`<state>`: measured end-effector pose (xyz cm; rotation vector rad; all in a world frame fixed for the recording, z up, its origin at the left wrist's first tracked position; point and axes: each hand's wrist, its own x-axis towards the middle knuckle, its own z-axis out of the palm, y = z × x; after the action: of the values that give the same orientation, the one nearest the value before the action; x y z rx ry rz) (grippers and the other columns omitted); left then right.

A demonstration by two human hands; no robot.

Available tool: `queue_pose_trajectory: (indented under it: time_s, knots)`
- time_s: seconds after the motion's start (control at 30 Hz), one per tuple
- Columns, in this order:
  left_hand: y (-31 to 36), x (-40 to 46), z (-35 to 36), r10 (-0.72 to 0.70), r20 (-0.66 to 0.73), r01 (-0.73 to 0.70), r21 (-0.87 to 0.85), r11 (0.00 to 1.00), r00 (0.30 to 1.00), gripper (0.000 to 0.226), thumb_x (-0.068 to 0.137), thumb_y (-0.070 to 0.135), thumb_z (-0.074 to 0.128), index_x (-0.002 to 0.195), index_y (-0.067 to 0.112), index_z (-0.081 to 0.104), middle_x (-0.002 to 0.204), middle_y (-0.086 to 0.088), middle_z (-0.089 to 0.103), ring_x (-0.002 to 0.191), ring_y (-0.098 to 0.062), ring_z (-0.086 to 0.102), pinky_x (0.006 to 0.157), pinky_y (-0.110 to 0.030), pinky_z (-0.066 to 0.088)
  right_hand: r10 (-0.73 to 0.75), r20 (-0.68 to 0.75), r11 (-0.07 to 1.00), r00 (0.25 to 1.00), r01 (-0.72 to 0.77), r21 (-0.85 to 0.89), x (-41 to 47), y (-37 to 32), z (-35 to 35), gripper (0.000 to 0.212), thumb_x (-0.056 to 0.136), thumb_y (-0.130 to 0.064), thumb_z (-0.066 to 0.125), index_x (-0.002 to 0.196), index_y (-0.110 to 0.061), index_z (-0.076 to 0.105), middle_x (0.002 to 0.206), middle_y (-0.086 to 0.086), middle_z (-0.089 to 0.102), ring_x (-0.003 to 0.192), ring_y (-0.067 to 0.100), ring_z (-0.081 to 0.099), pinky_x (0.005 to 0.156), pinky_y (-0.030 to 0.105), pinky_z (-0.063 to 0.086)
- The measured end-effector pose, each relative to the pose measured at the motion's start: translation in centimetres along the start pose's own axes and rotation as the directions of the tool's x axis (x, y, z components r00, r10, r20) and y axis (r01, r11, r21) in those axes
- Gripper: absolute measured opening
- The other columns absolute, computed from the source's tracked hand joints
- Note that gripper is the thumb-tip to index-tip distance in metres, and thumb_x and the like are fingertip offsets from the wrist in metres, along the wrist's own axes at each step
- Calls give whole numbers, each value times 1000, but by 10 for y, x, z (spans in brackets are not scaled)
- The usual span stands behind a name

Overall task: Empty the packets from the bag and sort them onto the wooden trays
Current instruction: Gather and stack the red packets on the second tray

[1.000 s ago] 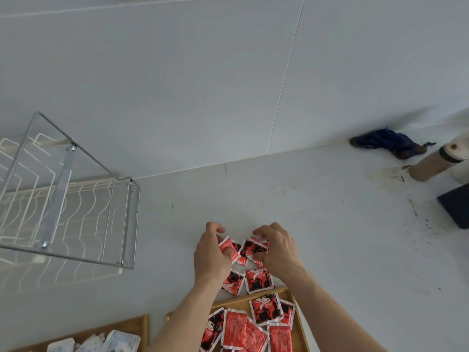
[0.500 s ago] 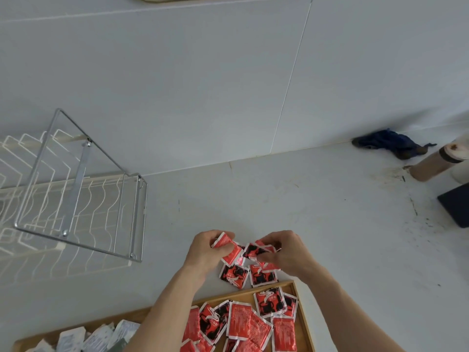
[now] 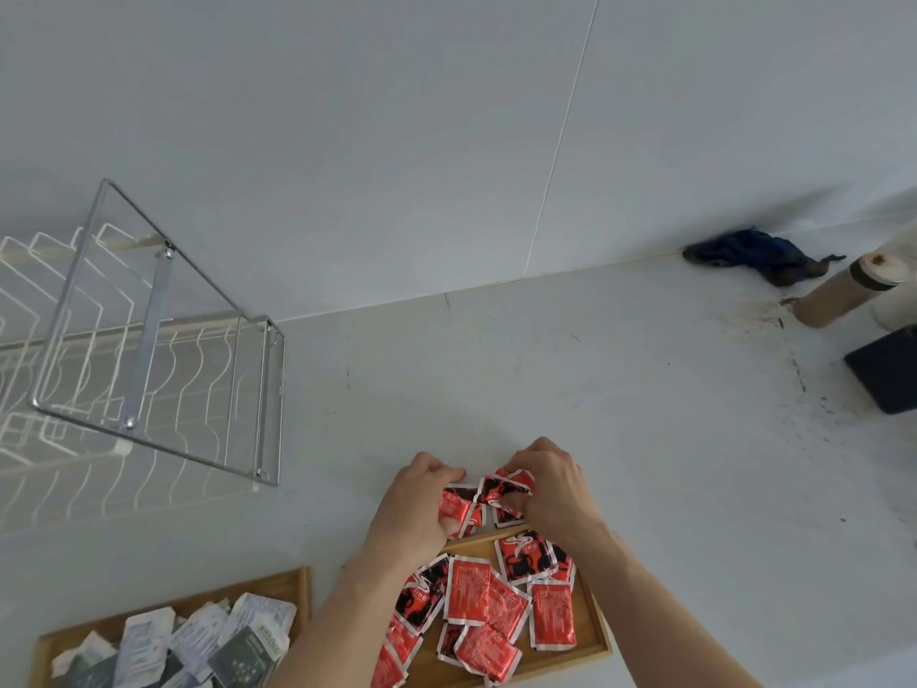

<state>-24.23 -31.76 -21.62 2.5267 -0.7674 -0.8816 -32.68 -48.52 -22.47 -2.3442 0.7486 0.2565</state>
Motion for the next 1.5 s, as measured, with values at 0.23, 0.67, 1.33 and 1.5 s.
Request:
queue_pose_trajectory:
  time_s: [0.23,0.67,1.33,1.5]
  knots:
    - [-5,1,-4,-51,-70,64,194,979,996,49,78,44,80,120,30,57,123,7,57,118,-17,50,100,-32,43,-7,-53,1000,999,6,-23,-4,3,6,31,80,-22,83,110,-21,75,105,4,70,102,26,60,82,36,50]
    - [-7,-29,-27,-195,-143,136,-344,929,970,38,82,44,77,108,31,53,108,7,74,76,-6,65,59,-16,43,93,-194,965,977,-40,258,-20,-4,-1,24,73,-8,88,95,-11,78,90,-1,71,82,20,67,68,25,53]
    - [-24,-106,23,-49,-261,95,165,982,964,39,86,60,59,116,35,54,119,12,61,116,-15,49,98,-31,41,-119,-36,988,992,115,-100,-96,-11,23,37,83,-40,77,118,-27,70,116,-6,66,106,17,59,84,30,50]
    - [-28,-109,24,31,-228,11,179,984,973,50,89,50,62,134,38,43,135,12,53,129,-14,44,110,-33,35,-268,-96,947,959,243,-210,-100,-6,26,43,84,-39,75,126,-32,67,119,-8,64,112,18,55,87,32,49]
